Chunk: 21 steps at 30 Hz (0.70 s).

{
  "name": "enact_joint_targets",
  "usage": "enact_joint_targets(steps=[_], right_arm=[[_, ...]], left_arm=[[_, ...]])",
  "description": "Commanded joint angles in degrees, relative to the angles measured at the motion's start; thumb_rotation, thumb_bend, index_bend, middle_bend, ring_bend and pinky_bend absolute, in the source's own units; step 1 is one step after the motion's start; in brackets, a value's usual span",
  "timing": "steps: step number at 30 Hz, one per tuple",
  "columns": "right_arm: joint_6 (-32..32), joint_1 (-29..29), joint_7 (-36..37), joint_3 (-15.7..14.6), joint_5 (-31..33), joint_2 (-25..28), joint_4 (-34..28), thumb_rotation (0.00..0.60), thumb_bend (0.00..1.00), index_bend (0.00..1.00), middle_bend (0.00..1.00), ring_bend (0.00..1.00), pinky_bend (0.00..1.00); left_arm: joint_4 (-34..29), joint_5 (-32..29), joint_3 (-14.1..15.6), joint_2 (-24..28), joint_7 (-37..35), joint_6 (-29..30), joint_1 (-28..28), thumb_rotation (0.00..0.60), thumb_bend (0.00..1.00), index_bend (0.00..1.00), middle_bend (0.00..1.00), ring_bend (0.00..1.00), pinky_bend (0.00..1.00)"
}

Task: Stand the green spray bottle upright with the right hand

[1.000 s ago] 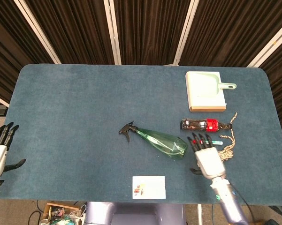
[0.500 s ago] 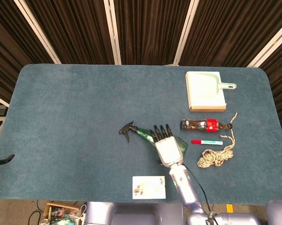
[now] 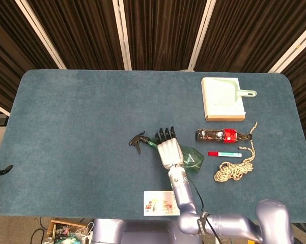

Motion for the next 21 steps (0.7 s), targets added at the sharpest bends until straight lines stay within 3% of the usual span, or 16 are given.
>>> enact_joint_targets(steps=[1, 6, 9, 15, 19, 21], right_arm=[[0.3, 3.7, -3.0, 0.9, 4.2, -3.1, 5.7, 0.600, 0.11, 0.00, 0.00, 0.00, 0.00], [0.9, 6.3, -3.1, 0.6, 6.7, -4.9, 8.9, 0.600, 0.14, 0.05, 0.00, 0.00, 0.00], [0.9, 7.5, -3.4, 0.1, 8.1, -5.7, 10.5, 0.600, 0.19, 0.18, 0.00, 0.00, 0.00], [1.0, 9.6, -2.2, -0.9, 7.5, -7.1, 12.8, 0.600, 0.29, 0.58, 0.00, 0.00, 0.00], [1.7, 10.6, -0.4, -1.7, 5.4, -7.9, 13.9, 0.600, 0.37, 0.79, 0.05, 0.00, 0.12], [2.5, 11.0, 2.0, -2.9, 1.9, -8.8, 15.5, 0.600, 0.41, 0.85, 0.09, 0.00, 0.17]], left_arm=[[0.2, 0.1, -0.1, 0.1, -0.6, 0.0, 0.0, 0.600, 0.00, 0.00, 0.00, 0.00, 0.00], [0.6, 0.2, -0.1, 0.3, -1.6, -0.6, -0.1, 0.600, 0.00, 0.00, 0.00, 0.00, 0.00], [0.8, 0.6, -0.1, 0.3, -1.9, -0.5, -0.1, 0.600, 0.00, 0.00, 0.00, 0.00, 0.00], [1.2, 1.2, -0.1, 0.1, -2.7, -0.4, -0.1, 0.600, 0.00, 0.00, 0.00, 0.00, 0.00], [1.2, 1.3, 0.0, 0.1, -2.9, -0.6, -0.2, 0.600, 0.00, 0.00, 0.00, 0.00, 0.00], [1.2, 1.7, 0.1, 0.3, -3.1, -0.5, -0.1, 0.600, 0.00, 0.00, 0.00, 0.00, 0.00]])
